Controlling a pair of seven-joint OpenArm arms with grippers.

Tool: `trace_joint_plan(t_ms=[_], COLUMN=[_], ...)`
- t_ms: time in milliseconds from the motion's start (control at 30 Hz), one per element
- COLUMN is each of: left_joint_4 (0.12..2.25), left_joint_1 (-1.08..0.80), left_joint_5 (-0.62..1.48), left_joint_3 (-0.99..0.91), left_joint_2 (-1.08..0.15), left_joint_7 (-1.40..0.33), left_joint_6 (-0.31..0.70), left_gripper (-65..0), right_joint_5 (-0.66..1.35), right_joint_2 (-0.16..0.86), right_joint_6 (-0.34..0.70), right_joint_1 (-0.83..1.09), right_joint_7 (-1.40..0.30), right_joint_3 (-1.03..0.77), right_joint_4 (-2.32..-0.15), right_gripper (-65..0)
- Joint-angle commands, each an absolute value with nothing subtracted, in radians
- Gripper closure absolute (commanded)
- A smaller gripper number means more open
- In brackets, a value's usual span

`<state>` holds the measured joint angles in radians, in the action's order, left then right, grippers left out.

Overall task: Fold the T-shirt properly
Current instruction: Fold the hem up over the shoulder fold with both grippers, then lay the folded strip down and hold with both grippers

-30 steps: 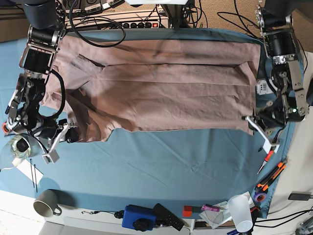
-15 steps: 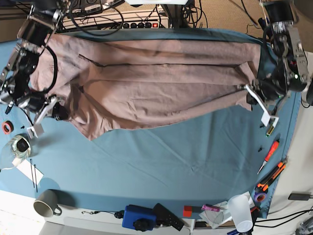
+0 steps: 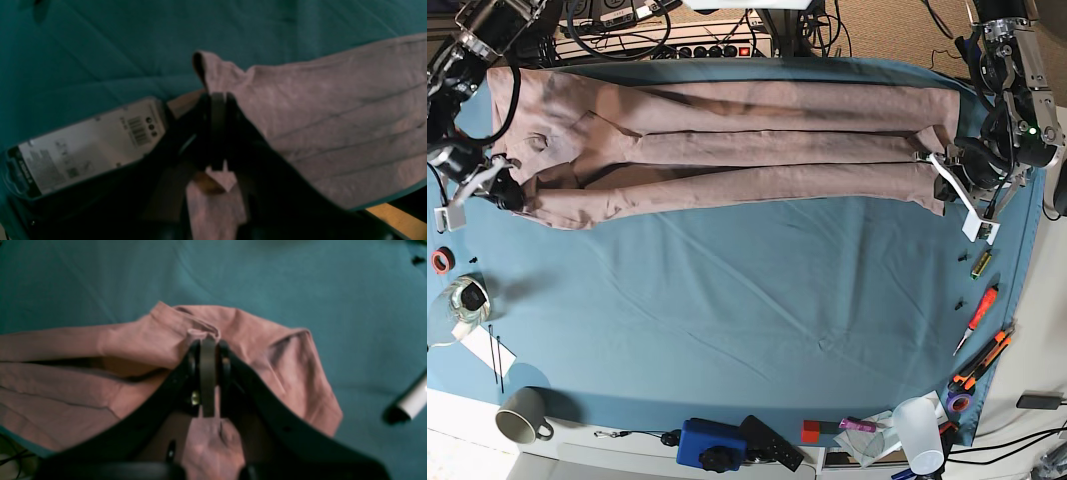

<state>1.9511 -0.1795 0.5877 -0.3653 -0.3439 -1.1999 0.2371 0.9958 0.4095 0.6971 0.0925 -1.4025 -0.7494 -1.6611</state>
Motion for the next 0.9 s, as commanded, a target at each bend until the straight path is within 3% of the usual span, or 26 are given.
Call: trace_joint_plan(t_ms=[0, 867], left_joint_4=[1.969, 2.080], left_joint_1=[-0.169, -0.278], left_joint_5=[0.587, 0.524], left_joint_3=[-0.372, -0.372], left_joint_2=[-0.358, -0.358], left_joint_7=[-1.189, -1.190], left_joint_6=[0.237, 0.208], left_gripper=[0.0, 0.0], right_joint_5=[1.011, 1.074], right_joint_2=[0.432, 0.429], right_joint_6=[0.698, 0.698], right_joint_1=[0.090, 0.192], right_joint_7=[-1.385, -1.396], right_joint_3=[-0.772, -0.915], right_joint_4=[-1.678, -1.679], right_gripper=[0.0, 0.0])
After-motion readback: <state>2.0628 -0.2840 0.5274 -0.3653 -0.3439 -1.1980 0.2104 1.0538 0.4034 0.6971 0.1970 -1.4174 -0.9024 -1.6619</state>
